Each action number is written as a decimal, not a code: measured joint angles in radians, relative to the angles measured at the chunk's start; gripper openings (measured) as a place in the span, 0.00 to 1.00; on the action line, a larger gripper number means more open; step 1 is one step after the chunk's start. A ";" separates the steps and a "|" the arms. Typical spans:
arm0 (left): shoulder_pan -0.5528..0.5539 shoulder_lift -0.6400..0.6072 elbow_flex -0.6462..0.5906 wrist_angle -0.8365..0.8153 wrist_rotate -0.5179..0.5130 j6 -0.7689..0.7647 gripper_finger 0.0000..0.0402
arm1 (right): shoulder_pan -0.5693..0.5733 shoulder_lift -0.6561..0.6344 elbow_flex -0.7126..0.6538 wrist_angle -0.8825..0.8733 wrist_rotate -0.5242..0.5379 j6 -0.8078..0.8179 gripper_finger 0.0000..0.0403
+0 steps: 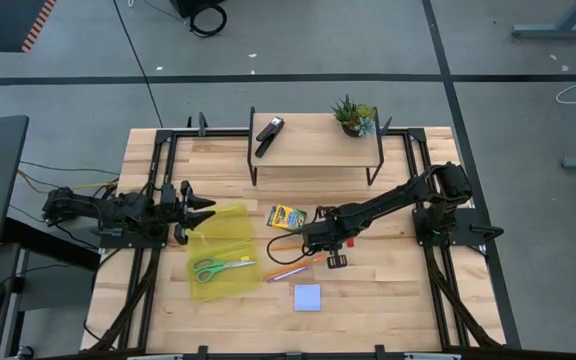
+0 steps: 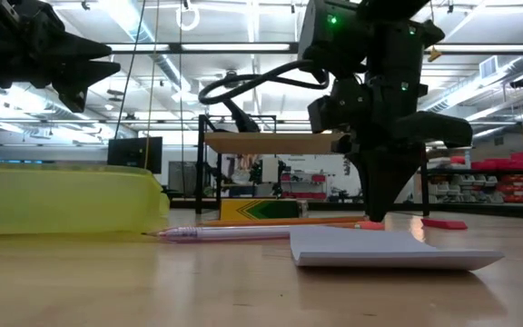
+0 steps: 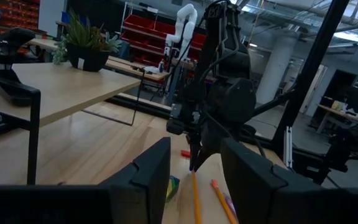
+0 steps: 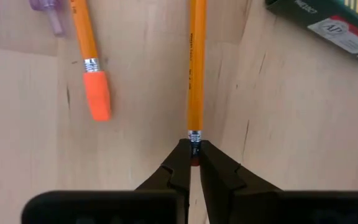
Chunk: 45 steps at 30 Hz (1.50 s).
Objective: Pack school essentials
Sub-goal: Put the top orange pencil into the yellow supply box
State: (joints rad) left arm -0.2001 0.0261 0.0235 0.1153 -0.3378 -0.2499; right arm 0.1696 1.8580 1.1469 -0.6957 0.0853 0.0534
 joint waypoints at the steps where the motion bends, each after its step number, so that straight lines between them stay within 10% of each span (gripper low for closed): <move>1: 0.000 0.000 0.000 0.001 0.000 -0.001 0.38 | 0.000 0.000 0.000 0.000 0.000 -0.001 0.08; 21: 0.000 0.000 0.000 0.000 0.000 -0.001 0.37 | -0.012 -0.003 0.403 -0.389 0.114 -0.029 0.08; 45: 0.000 0.000 0.000 0.000 0.000 0.000 0.35 | -0.012 0.002 0.494 -0.005 -0.030 -0.132 0.08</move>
State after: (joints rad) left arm -0.2003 0.0261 0.0235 0.1154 -0.3378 -0.2503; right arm 0.1574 1.8603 1.6413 -0.7006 0.0554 -0.0790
